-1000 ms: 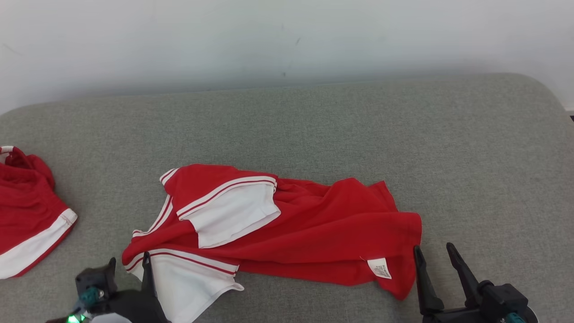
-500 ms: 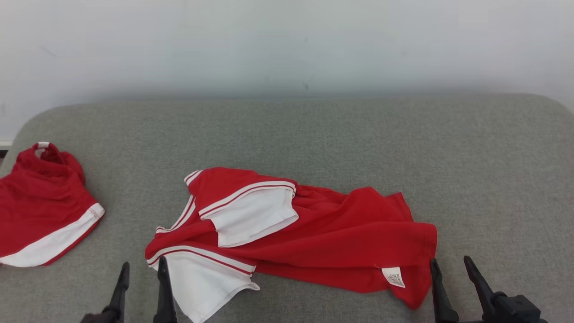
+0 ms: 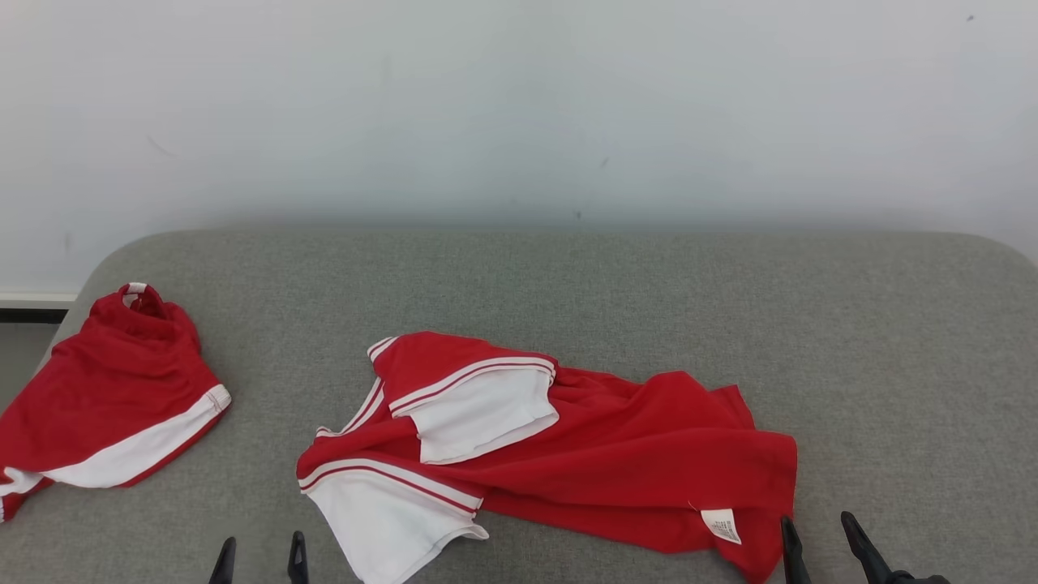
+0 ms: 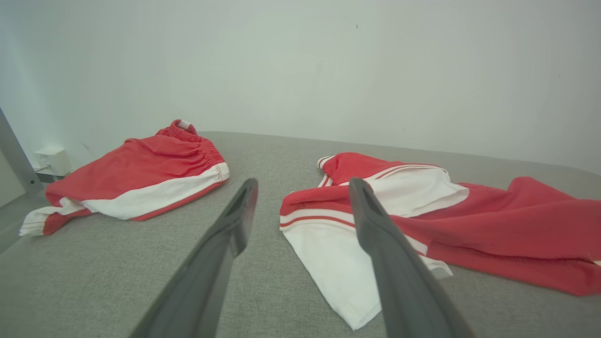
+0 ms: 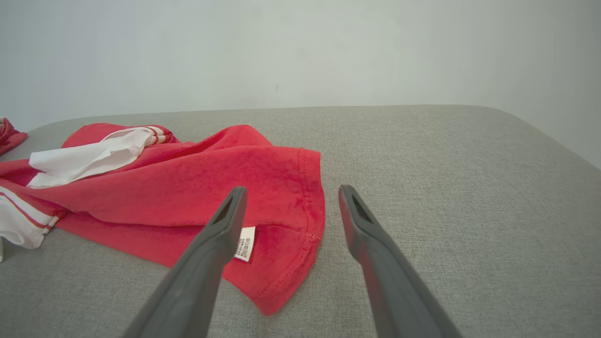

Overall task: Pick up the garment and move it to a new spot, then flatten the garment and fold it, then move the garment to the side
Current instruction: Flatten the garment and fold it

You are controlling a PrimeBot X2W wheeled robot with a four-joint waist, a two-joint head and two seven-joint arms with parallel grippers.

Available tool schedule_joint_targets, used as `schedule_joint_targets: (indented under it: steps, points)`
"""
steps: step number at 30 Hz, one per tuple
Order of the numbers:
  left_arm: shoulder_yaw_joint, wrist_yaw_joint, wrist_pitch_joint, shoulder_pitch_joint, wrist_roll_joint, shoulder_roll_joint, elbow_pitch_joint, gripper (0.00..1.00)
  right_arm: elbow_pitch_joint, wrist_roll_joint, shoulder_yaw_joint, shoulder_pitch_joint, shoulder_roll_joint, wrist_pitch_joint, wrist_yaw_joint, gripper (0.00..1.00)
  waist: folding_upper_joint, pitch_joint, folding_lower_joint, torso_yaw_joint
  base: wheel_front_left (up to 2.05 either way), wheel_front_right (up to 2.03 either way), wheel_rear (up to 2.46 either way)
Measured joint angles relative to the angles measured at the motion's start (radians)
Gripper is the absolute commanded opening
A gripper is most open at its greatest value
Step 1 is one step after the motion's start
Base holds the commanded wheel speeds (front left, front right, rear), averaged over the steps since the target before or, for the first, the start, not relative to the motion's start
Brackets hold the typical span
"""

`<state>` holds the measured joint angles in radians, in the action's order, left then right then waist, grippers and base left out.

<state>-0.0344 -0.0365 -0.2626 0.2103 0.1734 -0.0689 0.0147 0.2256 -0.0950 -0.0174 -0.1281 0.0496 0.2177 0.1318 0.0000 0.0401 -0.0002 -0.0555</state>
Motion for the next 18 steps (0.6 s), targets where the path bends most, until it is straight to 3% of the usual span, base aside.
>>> schedule_joint_targets:
  steps: [18]
  points:
    - [0.046,-0.068,0.000,-0.006,-0.001,0.017,0.063,1.00,-0.023,0.009,0.019,-0.010,0.000,0.002,0.000,1.00,0.0000,-0.005,0.0002,-0.011,0.00,0.00,0.00]
